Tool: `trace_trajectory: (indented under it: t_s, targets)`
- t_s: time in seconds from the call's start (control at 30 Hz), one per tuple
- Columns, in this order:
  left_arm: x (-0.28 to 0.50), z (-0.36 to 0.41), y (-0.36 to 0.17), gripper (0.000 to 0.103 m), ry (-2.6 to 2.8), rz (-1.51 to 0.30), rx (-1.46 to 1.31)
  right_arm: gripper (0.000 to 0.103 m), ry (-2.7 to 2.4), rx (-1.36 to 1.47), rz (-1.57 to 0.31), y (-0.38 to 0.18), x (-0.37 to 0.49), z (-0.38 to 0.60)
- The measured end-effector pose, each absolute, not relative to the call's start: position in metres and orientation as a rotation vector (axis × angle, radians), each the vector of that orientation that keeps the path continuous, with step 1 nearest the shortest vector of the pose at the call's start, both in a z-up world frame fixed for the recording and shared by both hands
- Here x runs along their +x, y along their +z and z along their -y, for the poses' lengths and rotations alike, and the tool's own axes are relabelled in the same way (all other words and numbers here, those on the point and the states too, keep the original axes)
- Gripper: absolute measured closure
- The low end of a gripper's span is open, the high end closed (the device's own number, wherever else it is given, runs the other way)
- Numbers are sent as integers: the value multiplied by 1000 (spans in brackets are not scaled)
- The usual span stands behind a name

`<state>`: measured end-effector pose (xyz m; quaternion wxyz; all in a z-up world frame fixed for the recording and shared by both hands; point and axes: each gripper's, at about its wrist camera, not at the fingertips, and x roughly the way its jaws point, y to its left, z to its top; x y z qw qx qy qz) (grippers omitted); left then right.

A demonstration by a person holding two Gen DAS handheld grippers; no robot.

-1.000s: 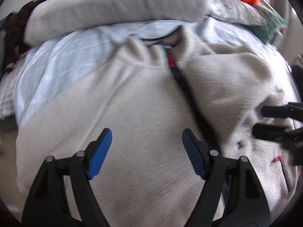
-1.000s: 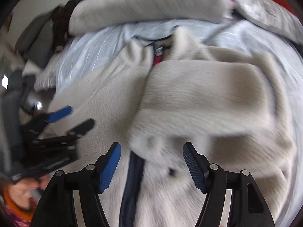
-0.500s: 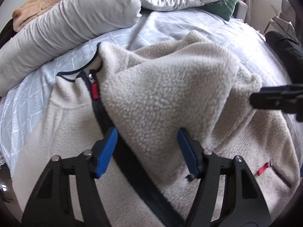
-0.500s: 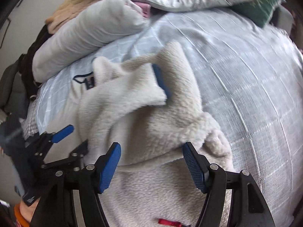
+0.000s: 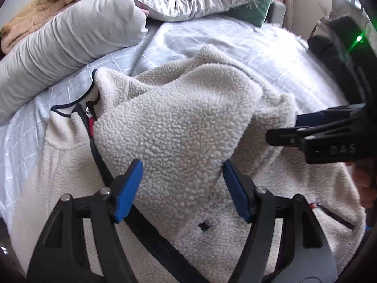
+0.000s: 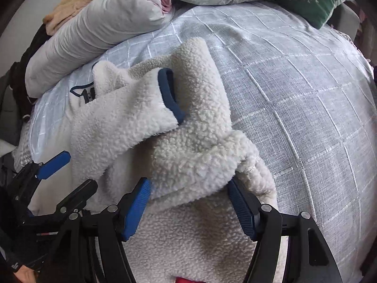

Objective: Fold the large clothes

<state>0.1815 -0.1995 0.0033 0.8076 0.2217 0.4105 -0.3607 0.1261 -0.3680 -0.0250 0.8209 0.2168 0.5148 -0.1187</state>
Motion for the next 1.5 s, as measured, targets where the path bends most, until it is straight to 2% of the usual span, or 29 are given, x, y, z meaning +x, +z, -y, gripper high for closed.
trace_trajectory:
  t_s: [0.07, 0.1, 0.13, 0.17, 0.3, 0.43, 0.5, 0.57, 0.6, 0.67, 0.77, 1.0, 1.03, 1.1, 1.13, 1.17, 1.2, 1.33, 1.4, 1.5]
  targets:
    - [186, 207, -1, 35, -743, -881, 491, 33, -255, 475, -1102, -28, 126, 370]
    - [189, 210, -2, 43, -730, -883, 491, 33, -254, 476, -1105, -30, 127, 370]
    - [190, 210, -3, 74, -726, -881, 489, 33, -251, 477, -1111, -31, 127, 370]
    - [193, 209, -1, 92, -712, -885, 482, 33, -250, 471, -1115, -33, 127, 369]
    - [191, 166, 29, 93, -608, -774, 322, 33, -246, 449, -1126, -36, 128, 368]
    - [202, 92, 33, 91, -495, -844, 165, 33, -243, 437, -1128, -37, 131, 368]
    - [210, 57, 16, 86, -455, -956, 132, 33, -246, 431, -1131, -37, 133, 366]
    - [213, 30, -6, 68, -434, -1065, 148, 33, -250, 424, -1135, -36, 134, 364]
    - [212, 20, -13, 64, -427, -1091, 159, 32, -251, 420, -1137, -35, 136, 362]
    - [210, -3, -22, 50, -434, -1117, 160, 32, -245, 407, -1144, -31, 137, 359]
    - [214, -28, -20, 38, -456, -1093, 85, 32, -228, 406, -1128, -21, 136, 354]
    - [265, -40, -31, 38, -349, -1080, 38, 25, -224, 436, -1048, 2, 133, 363]
    - [274, -40, -37, 39, -325, -1093, 30, 24, -232, 437, -1040, 3, 133, 367]
    - [292, -43, -50, 60, -322, -1122, -32, 23, -247, 443, -1031, 2, 134, 377]
    - [298, -44, -54, 73, -314, -1139, -63, 23, -256, 444, -1034, 0, 137, 382]
    - [301, -44, -55, 95, -328, -1139, -92, 23, -261, 447, -1033, -2, 139, 388]
    - [301, -42, -51, 95, -342, -1121, -105, 23, -258, 455, -1024, -5, 143, 394]
    - [270, -58, -1, 96, -236, -862, -191, 23, -252, 499, -991, -8, 166, 416]
    - [263, -72, 5, 96, -179, -852, -223, 23, -250, 487, -979, -8, 180, 424]
    - [271, -77, -16, 96, -151, -935, -167, 26, -241, 462, -960, -10, 205, 427]
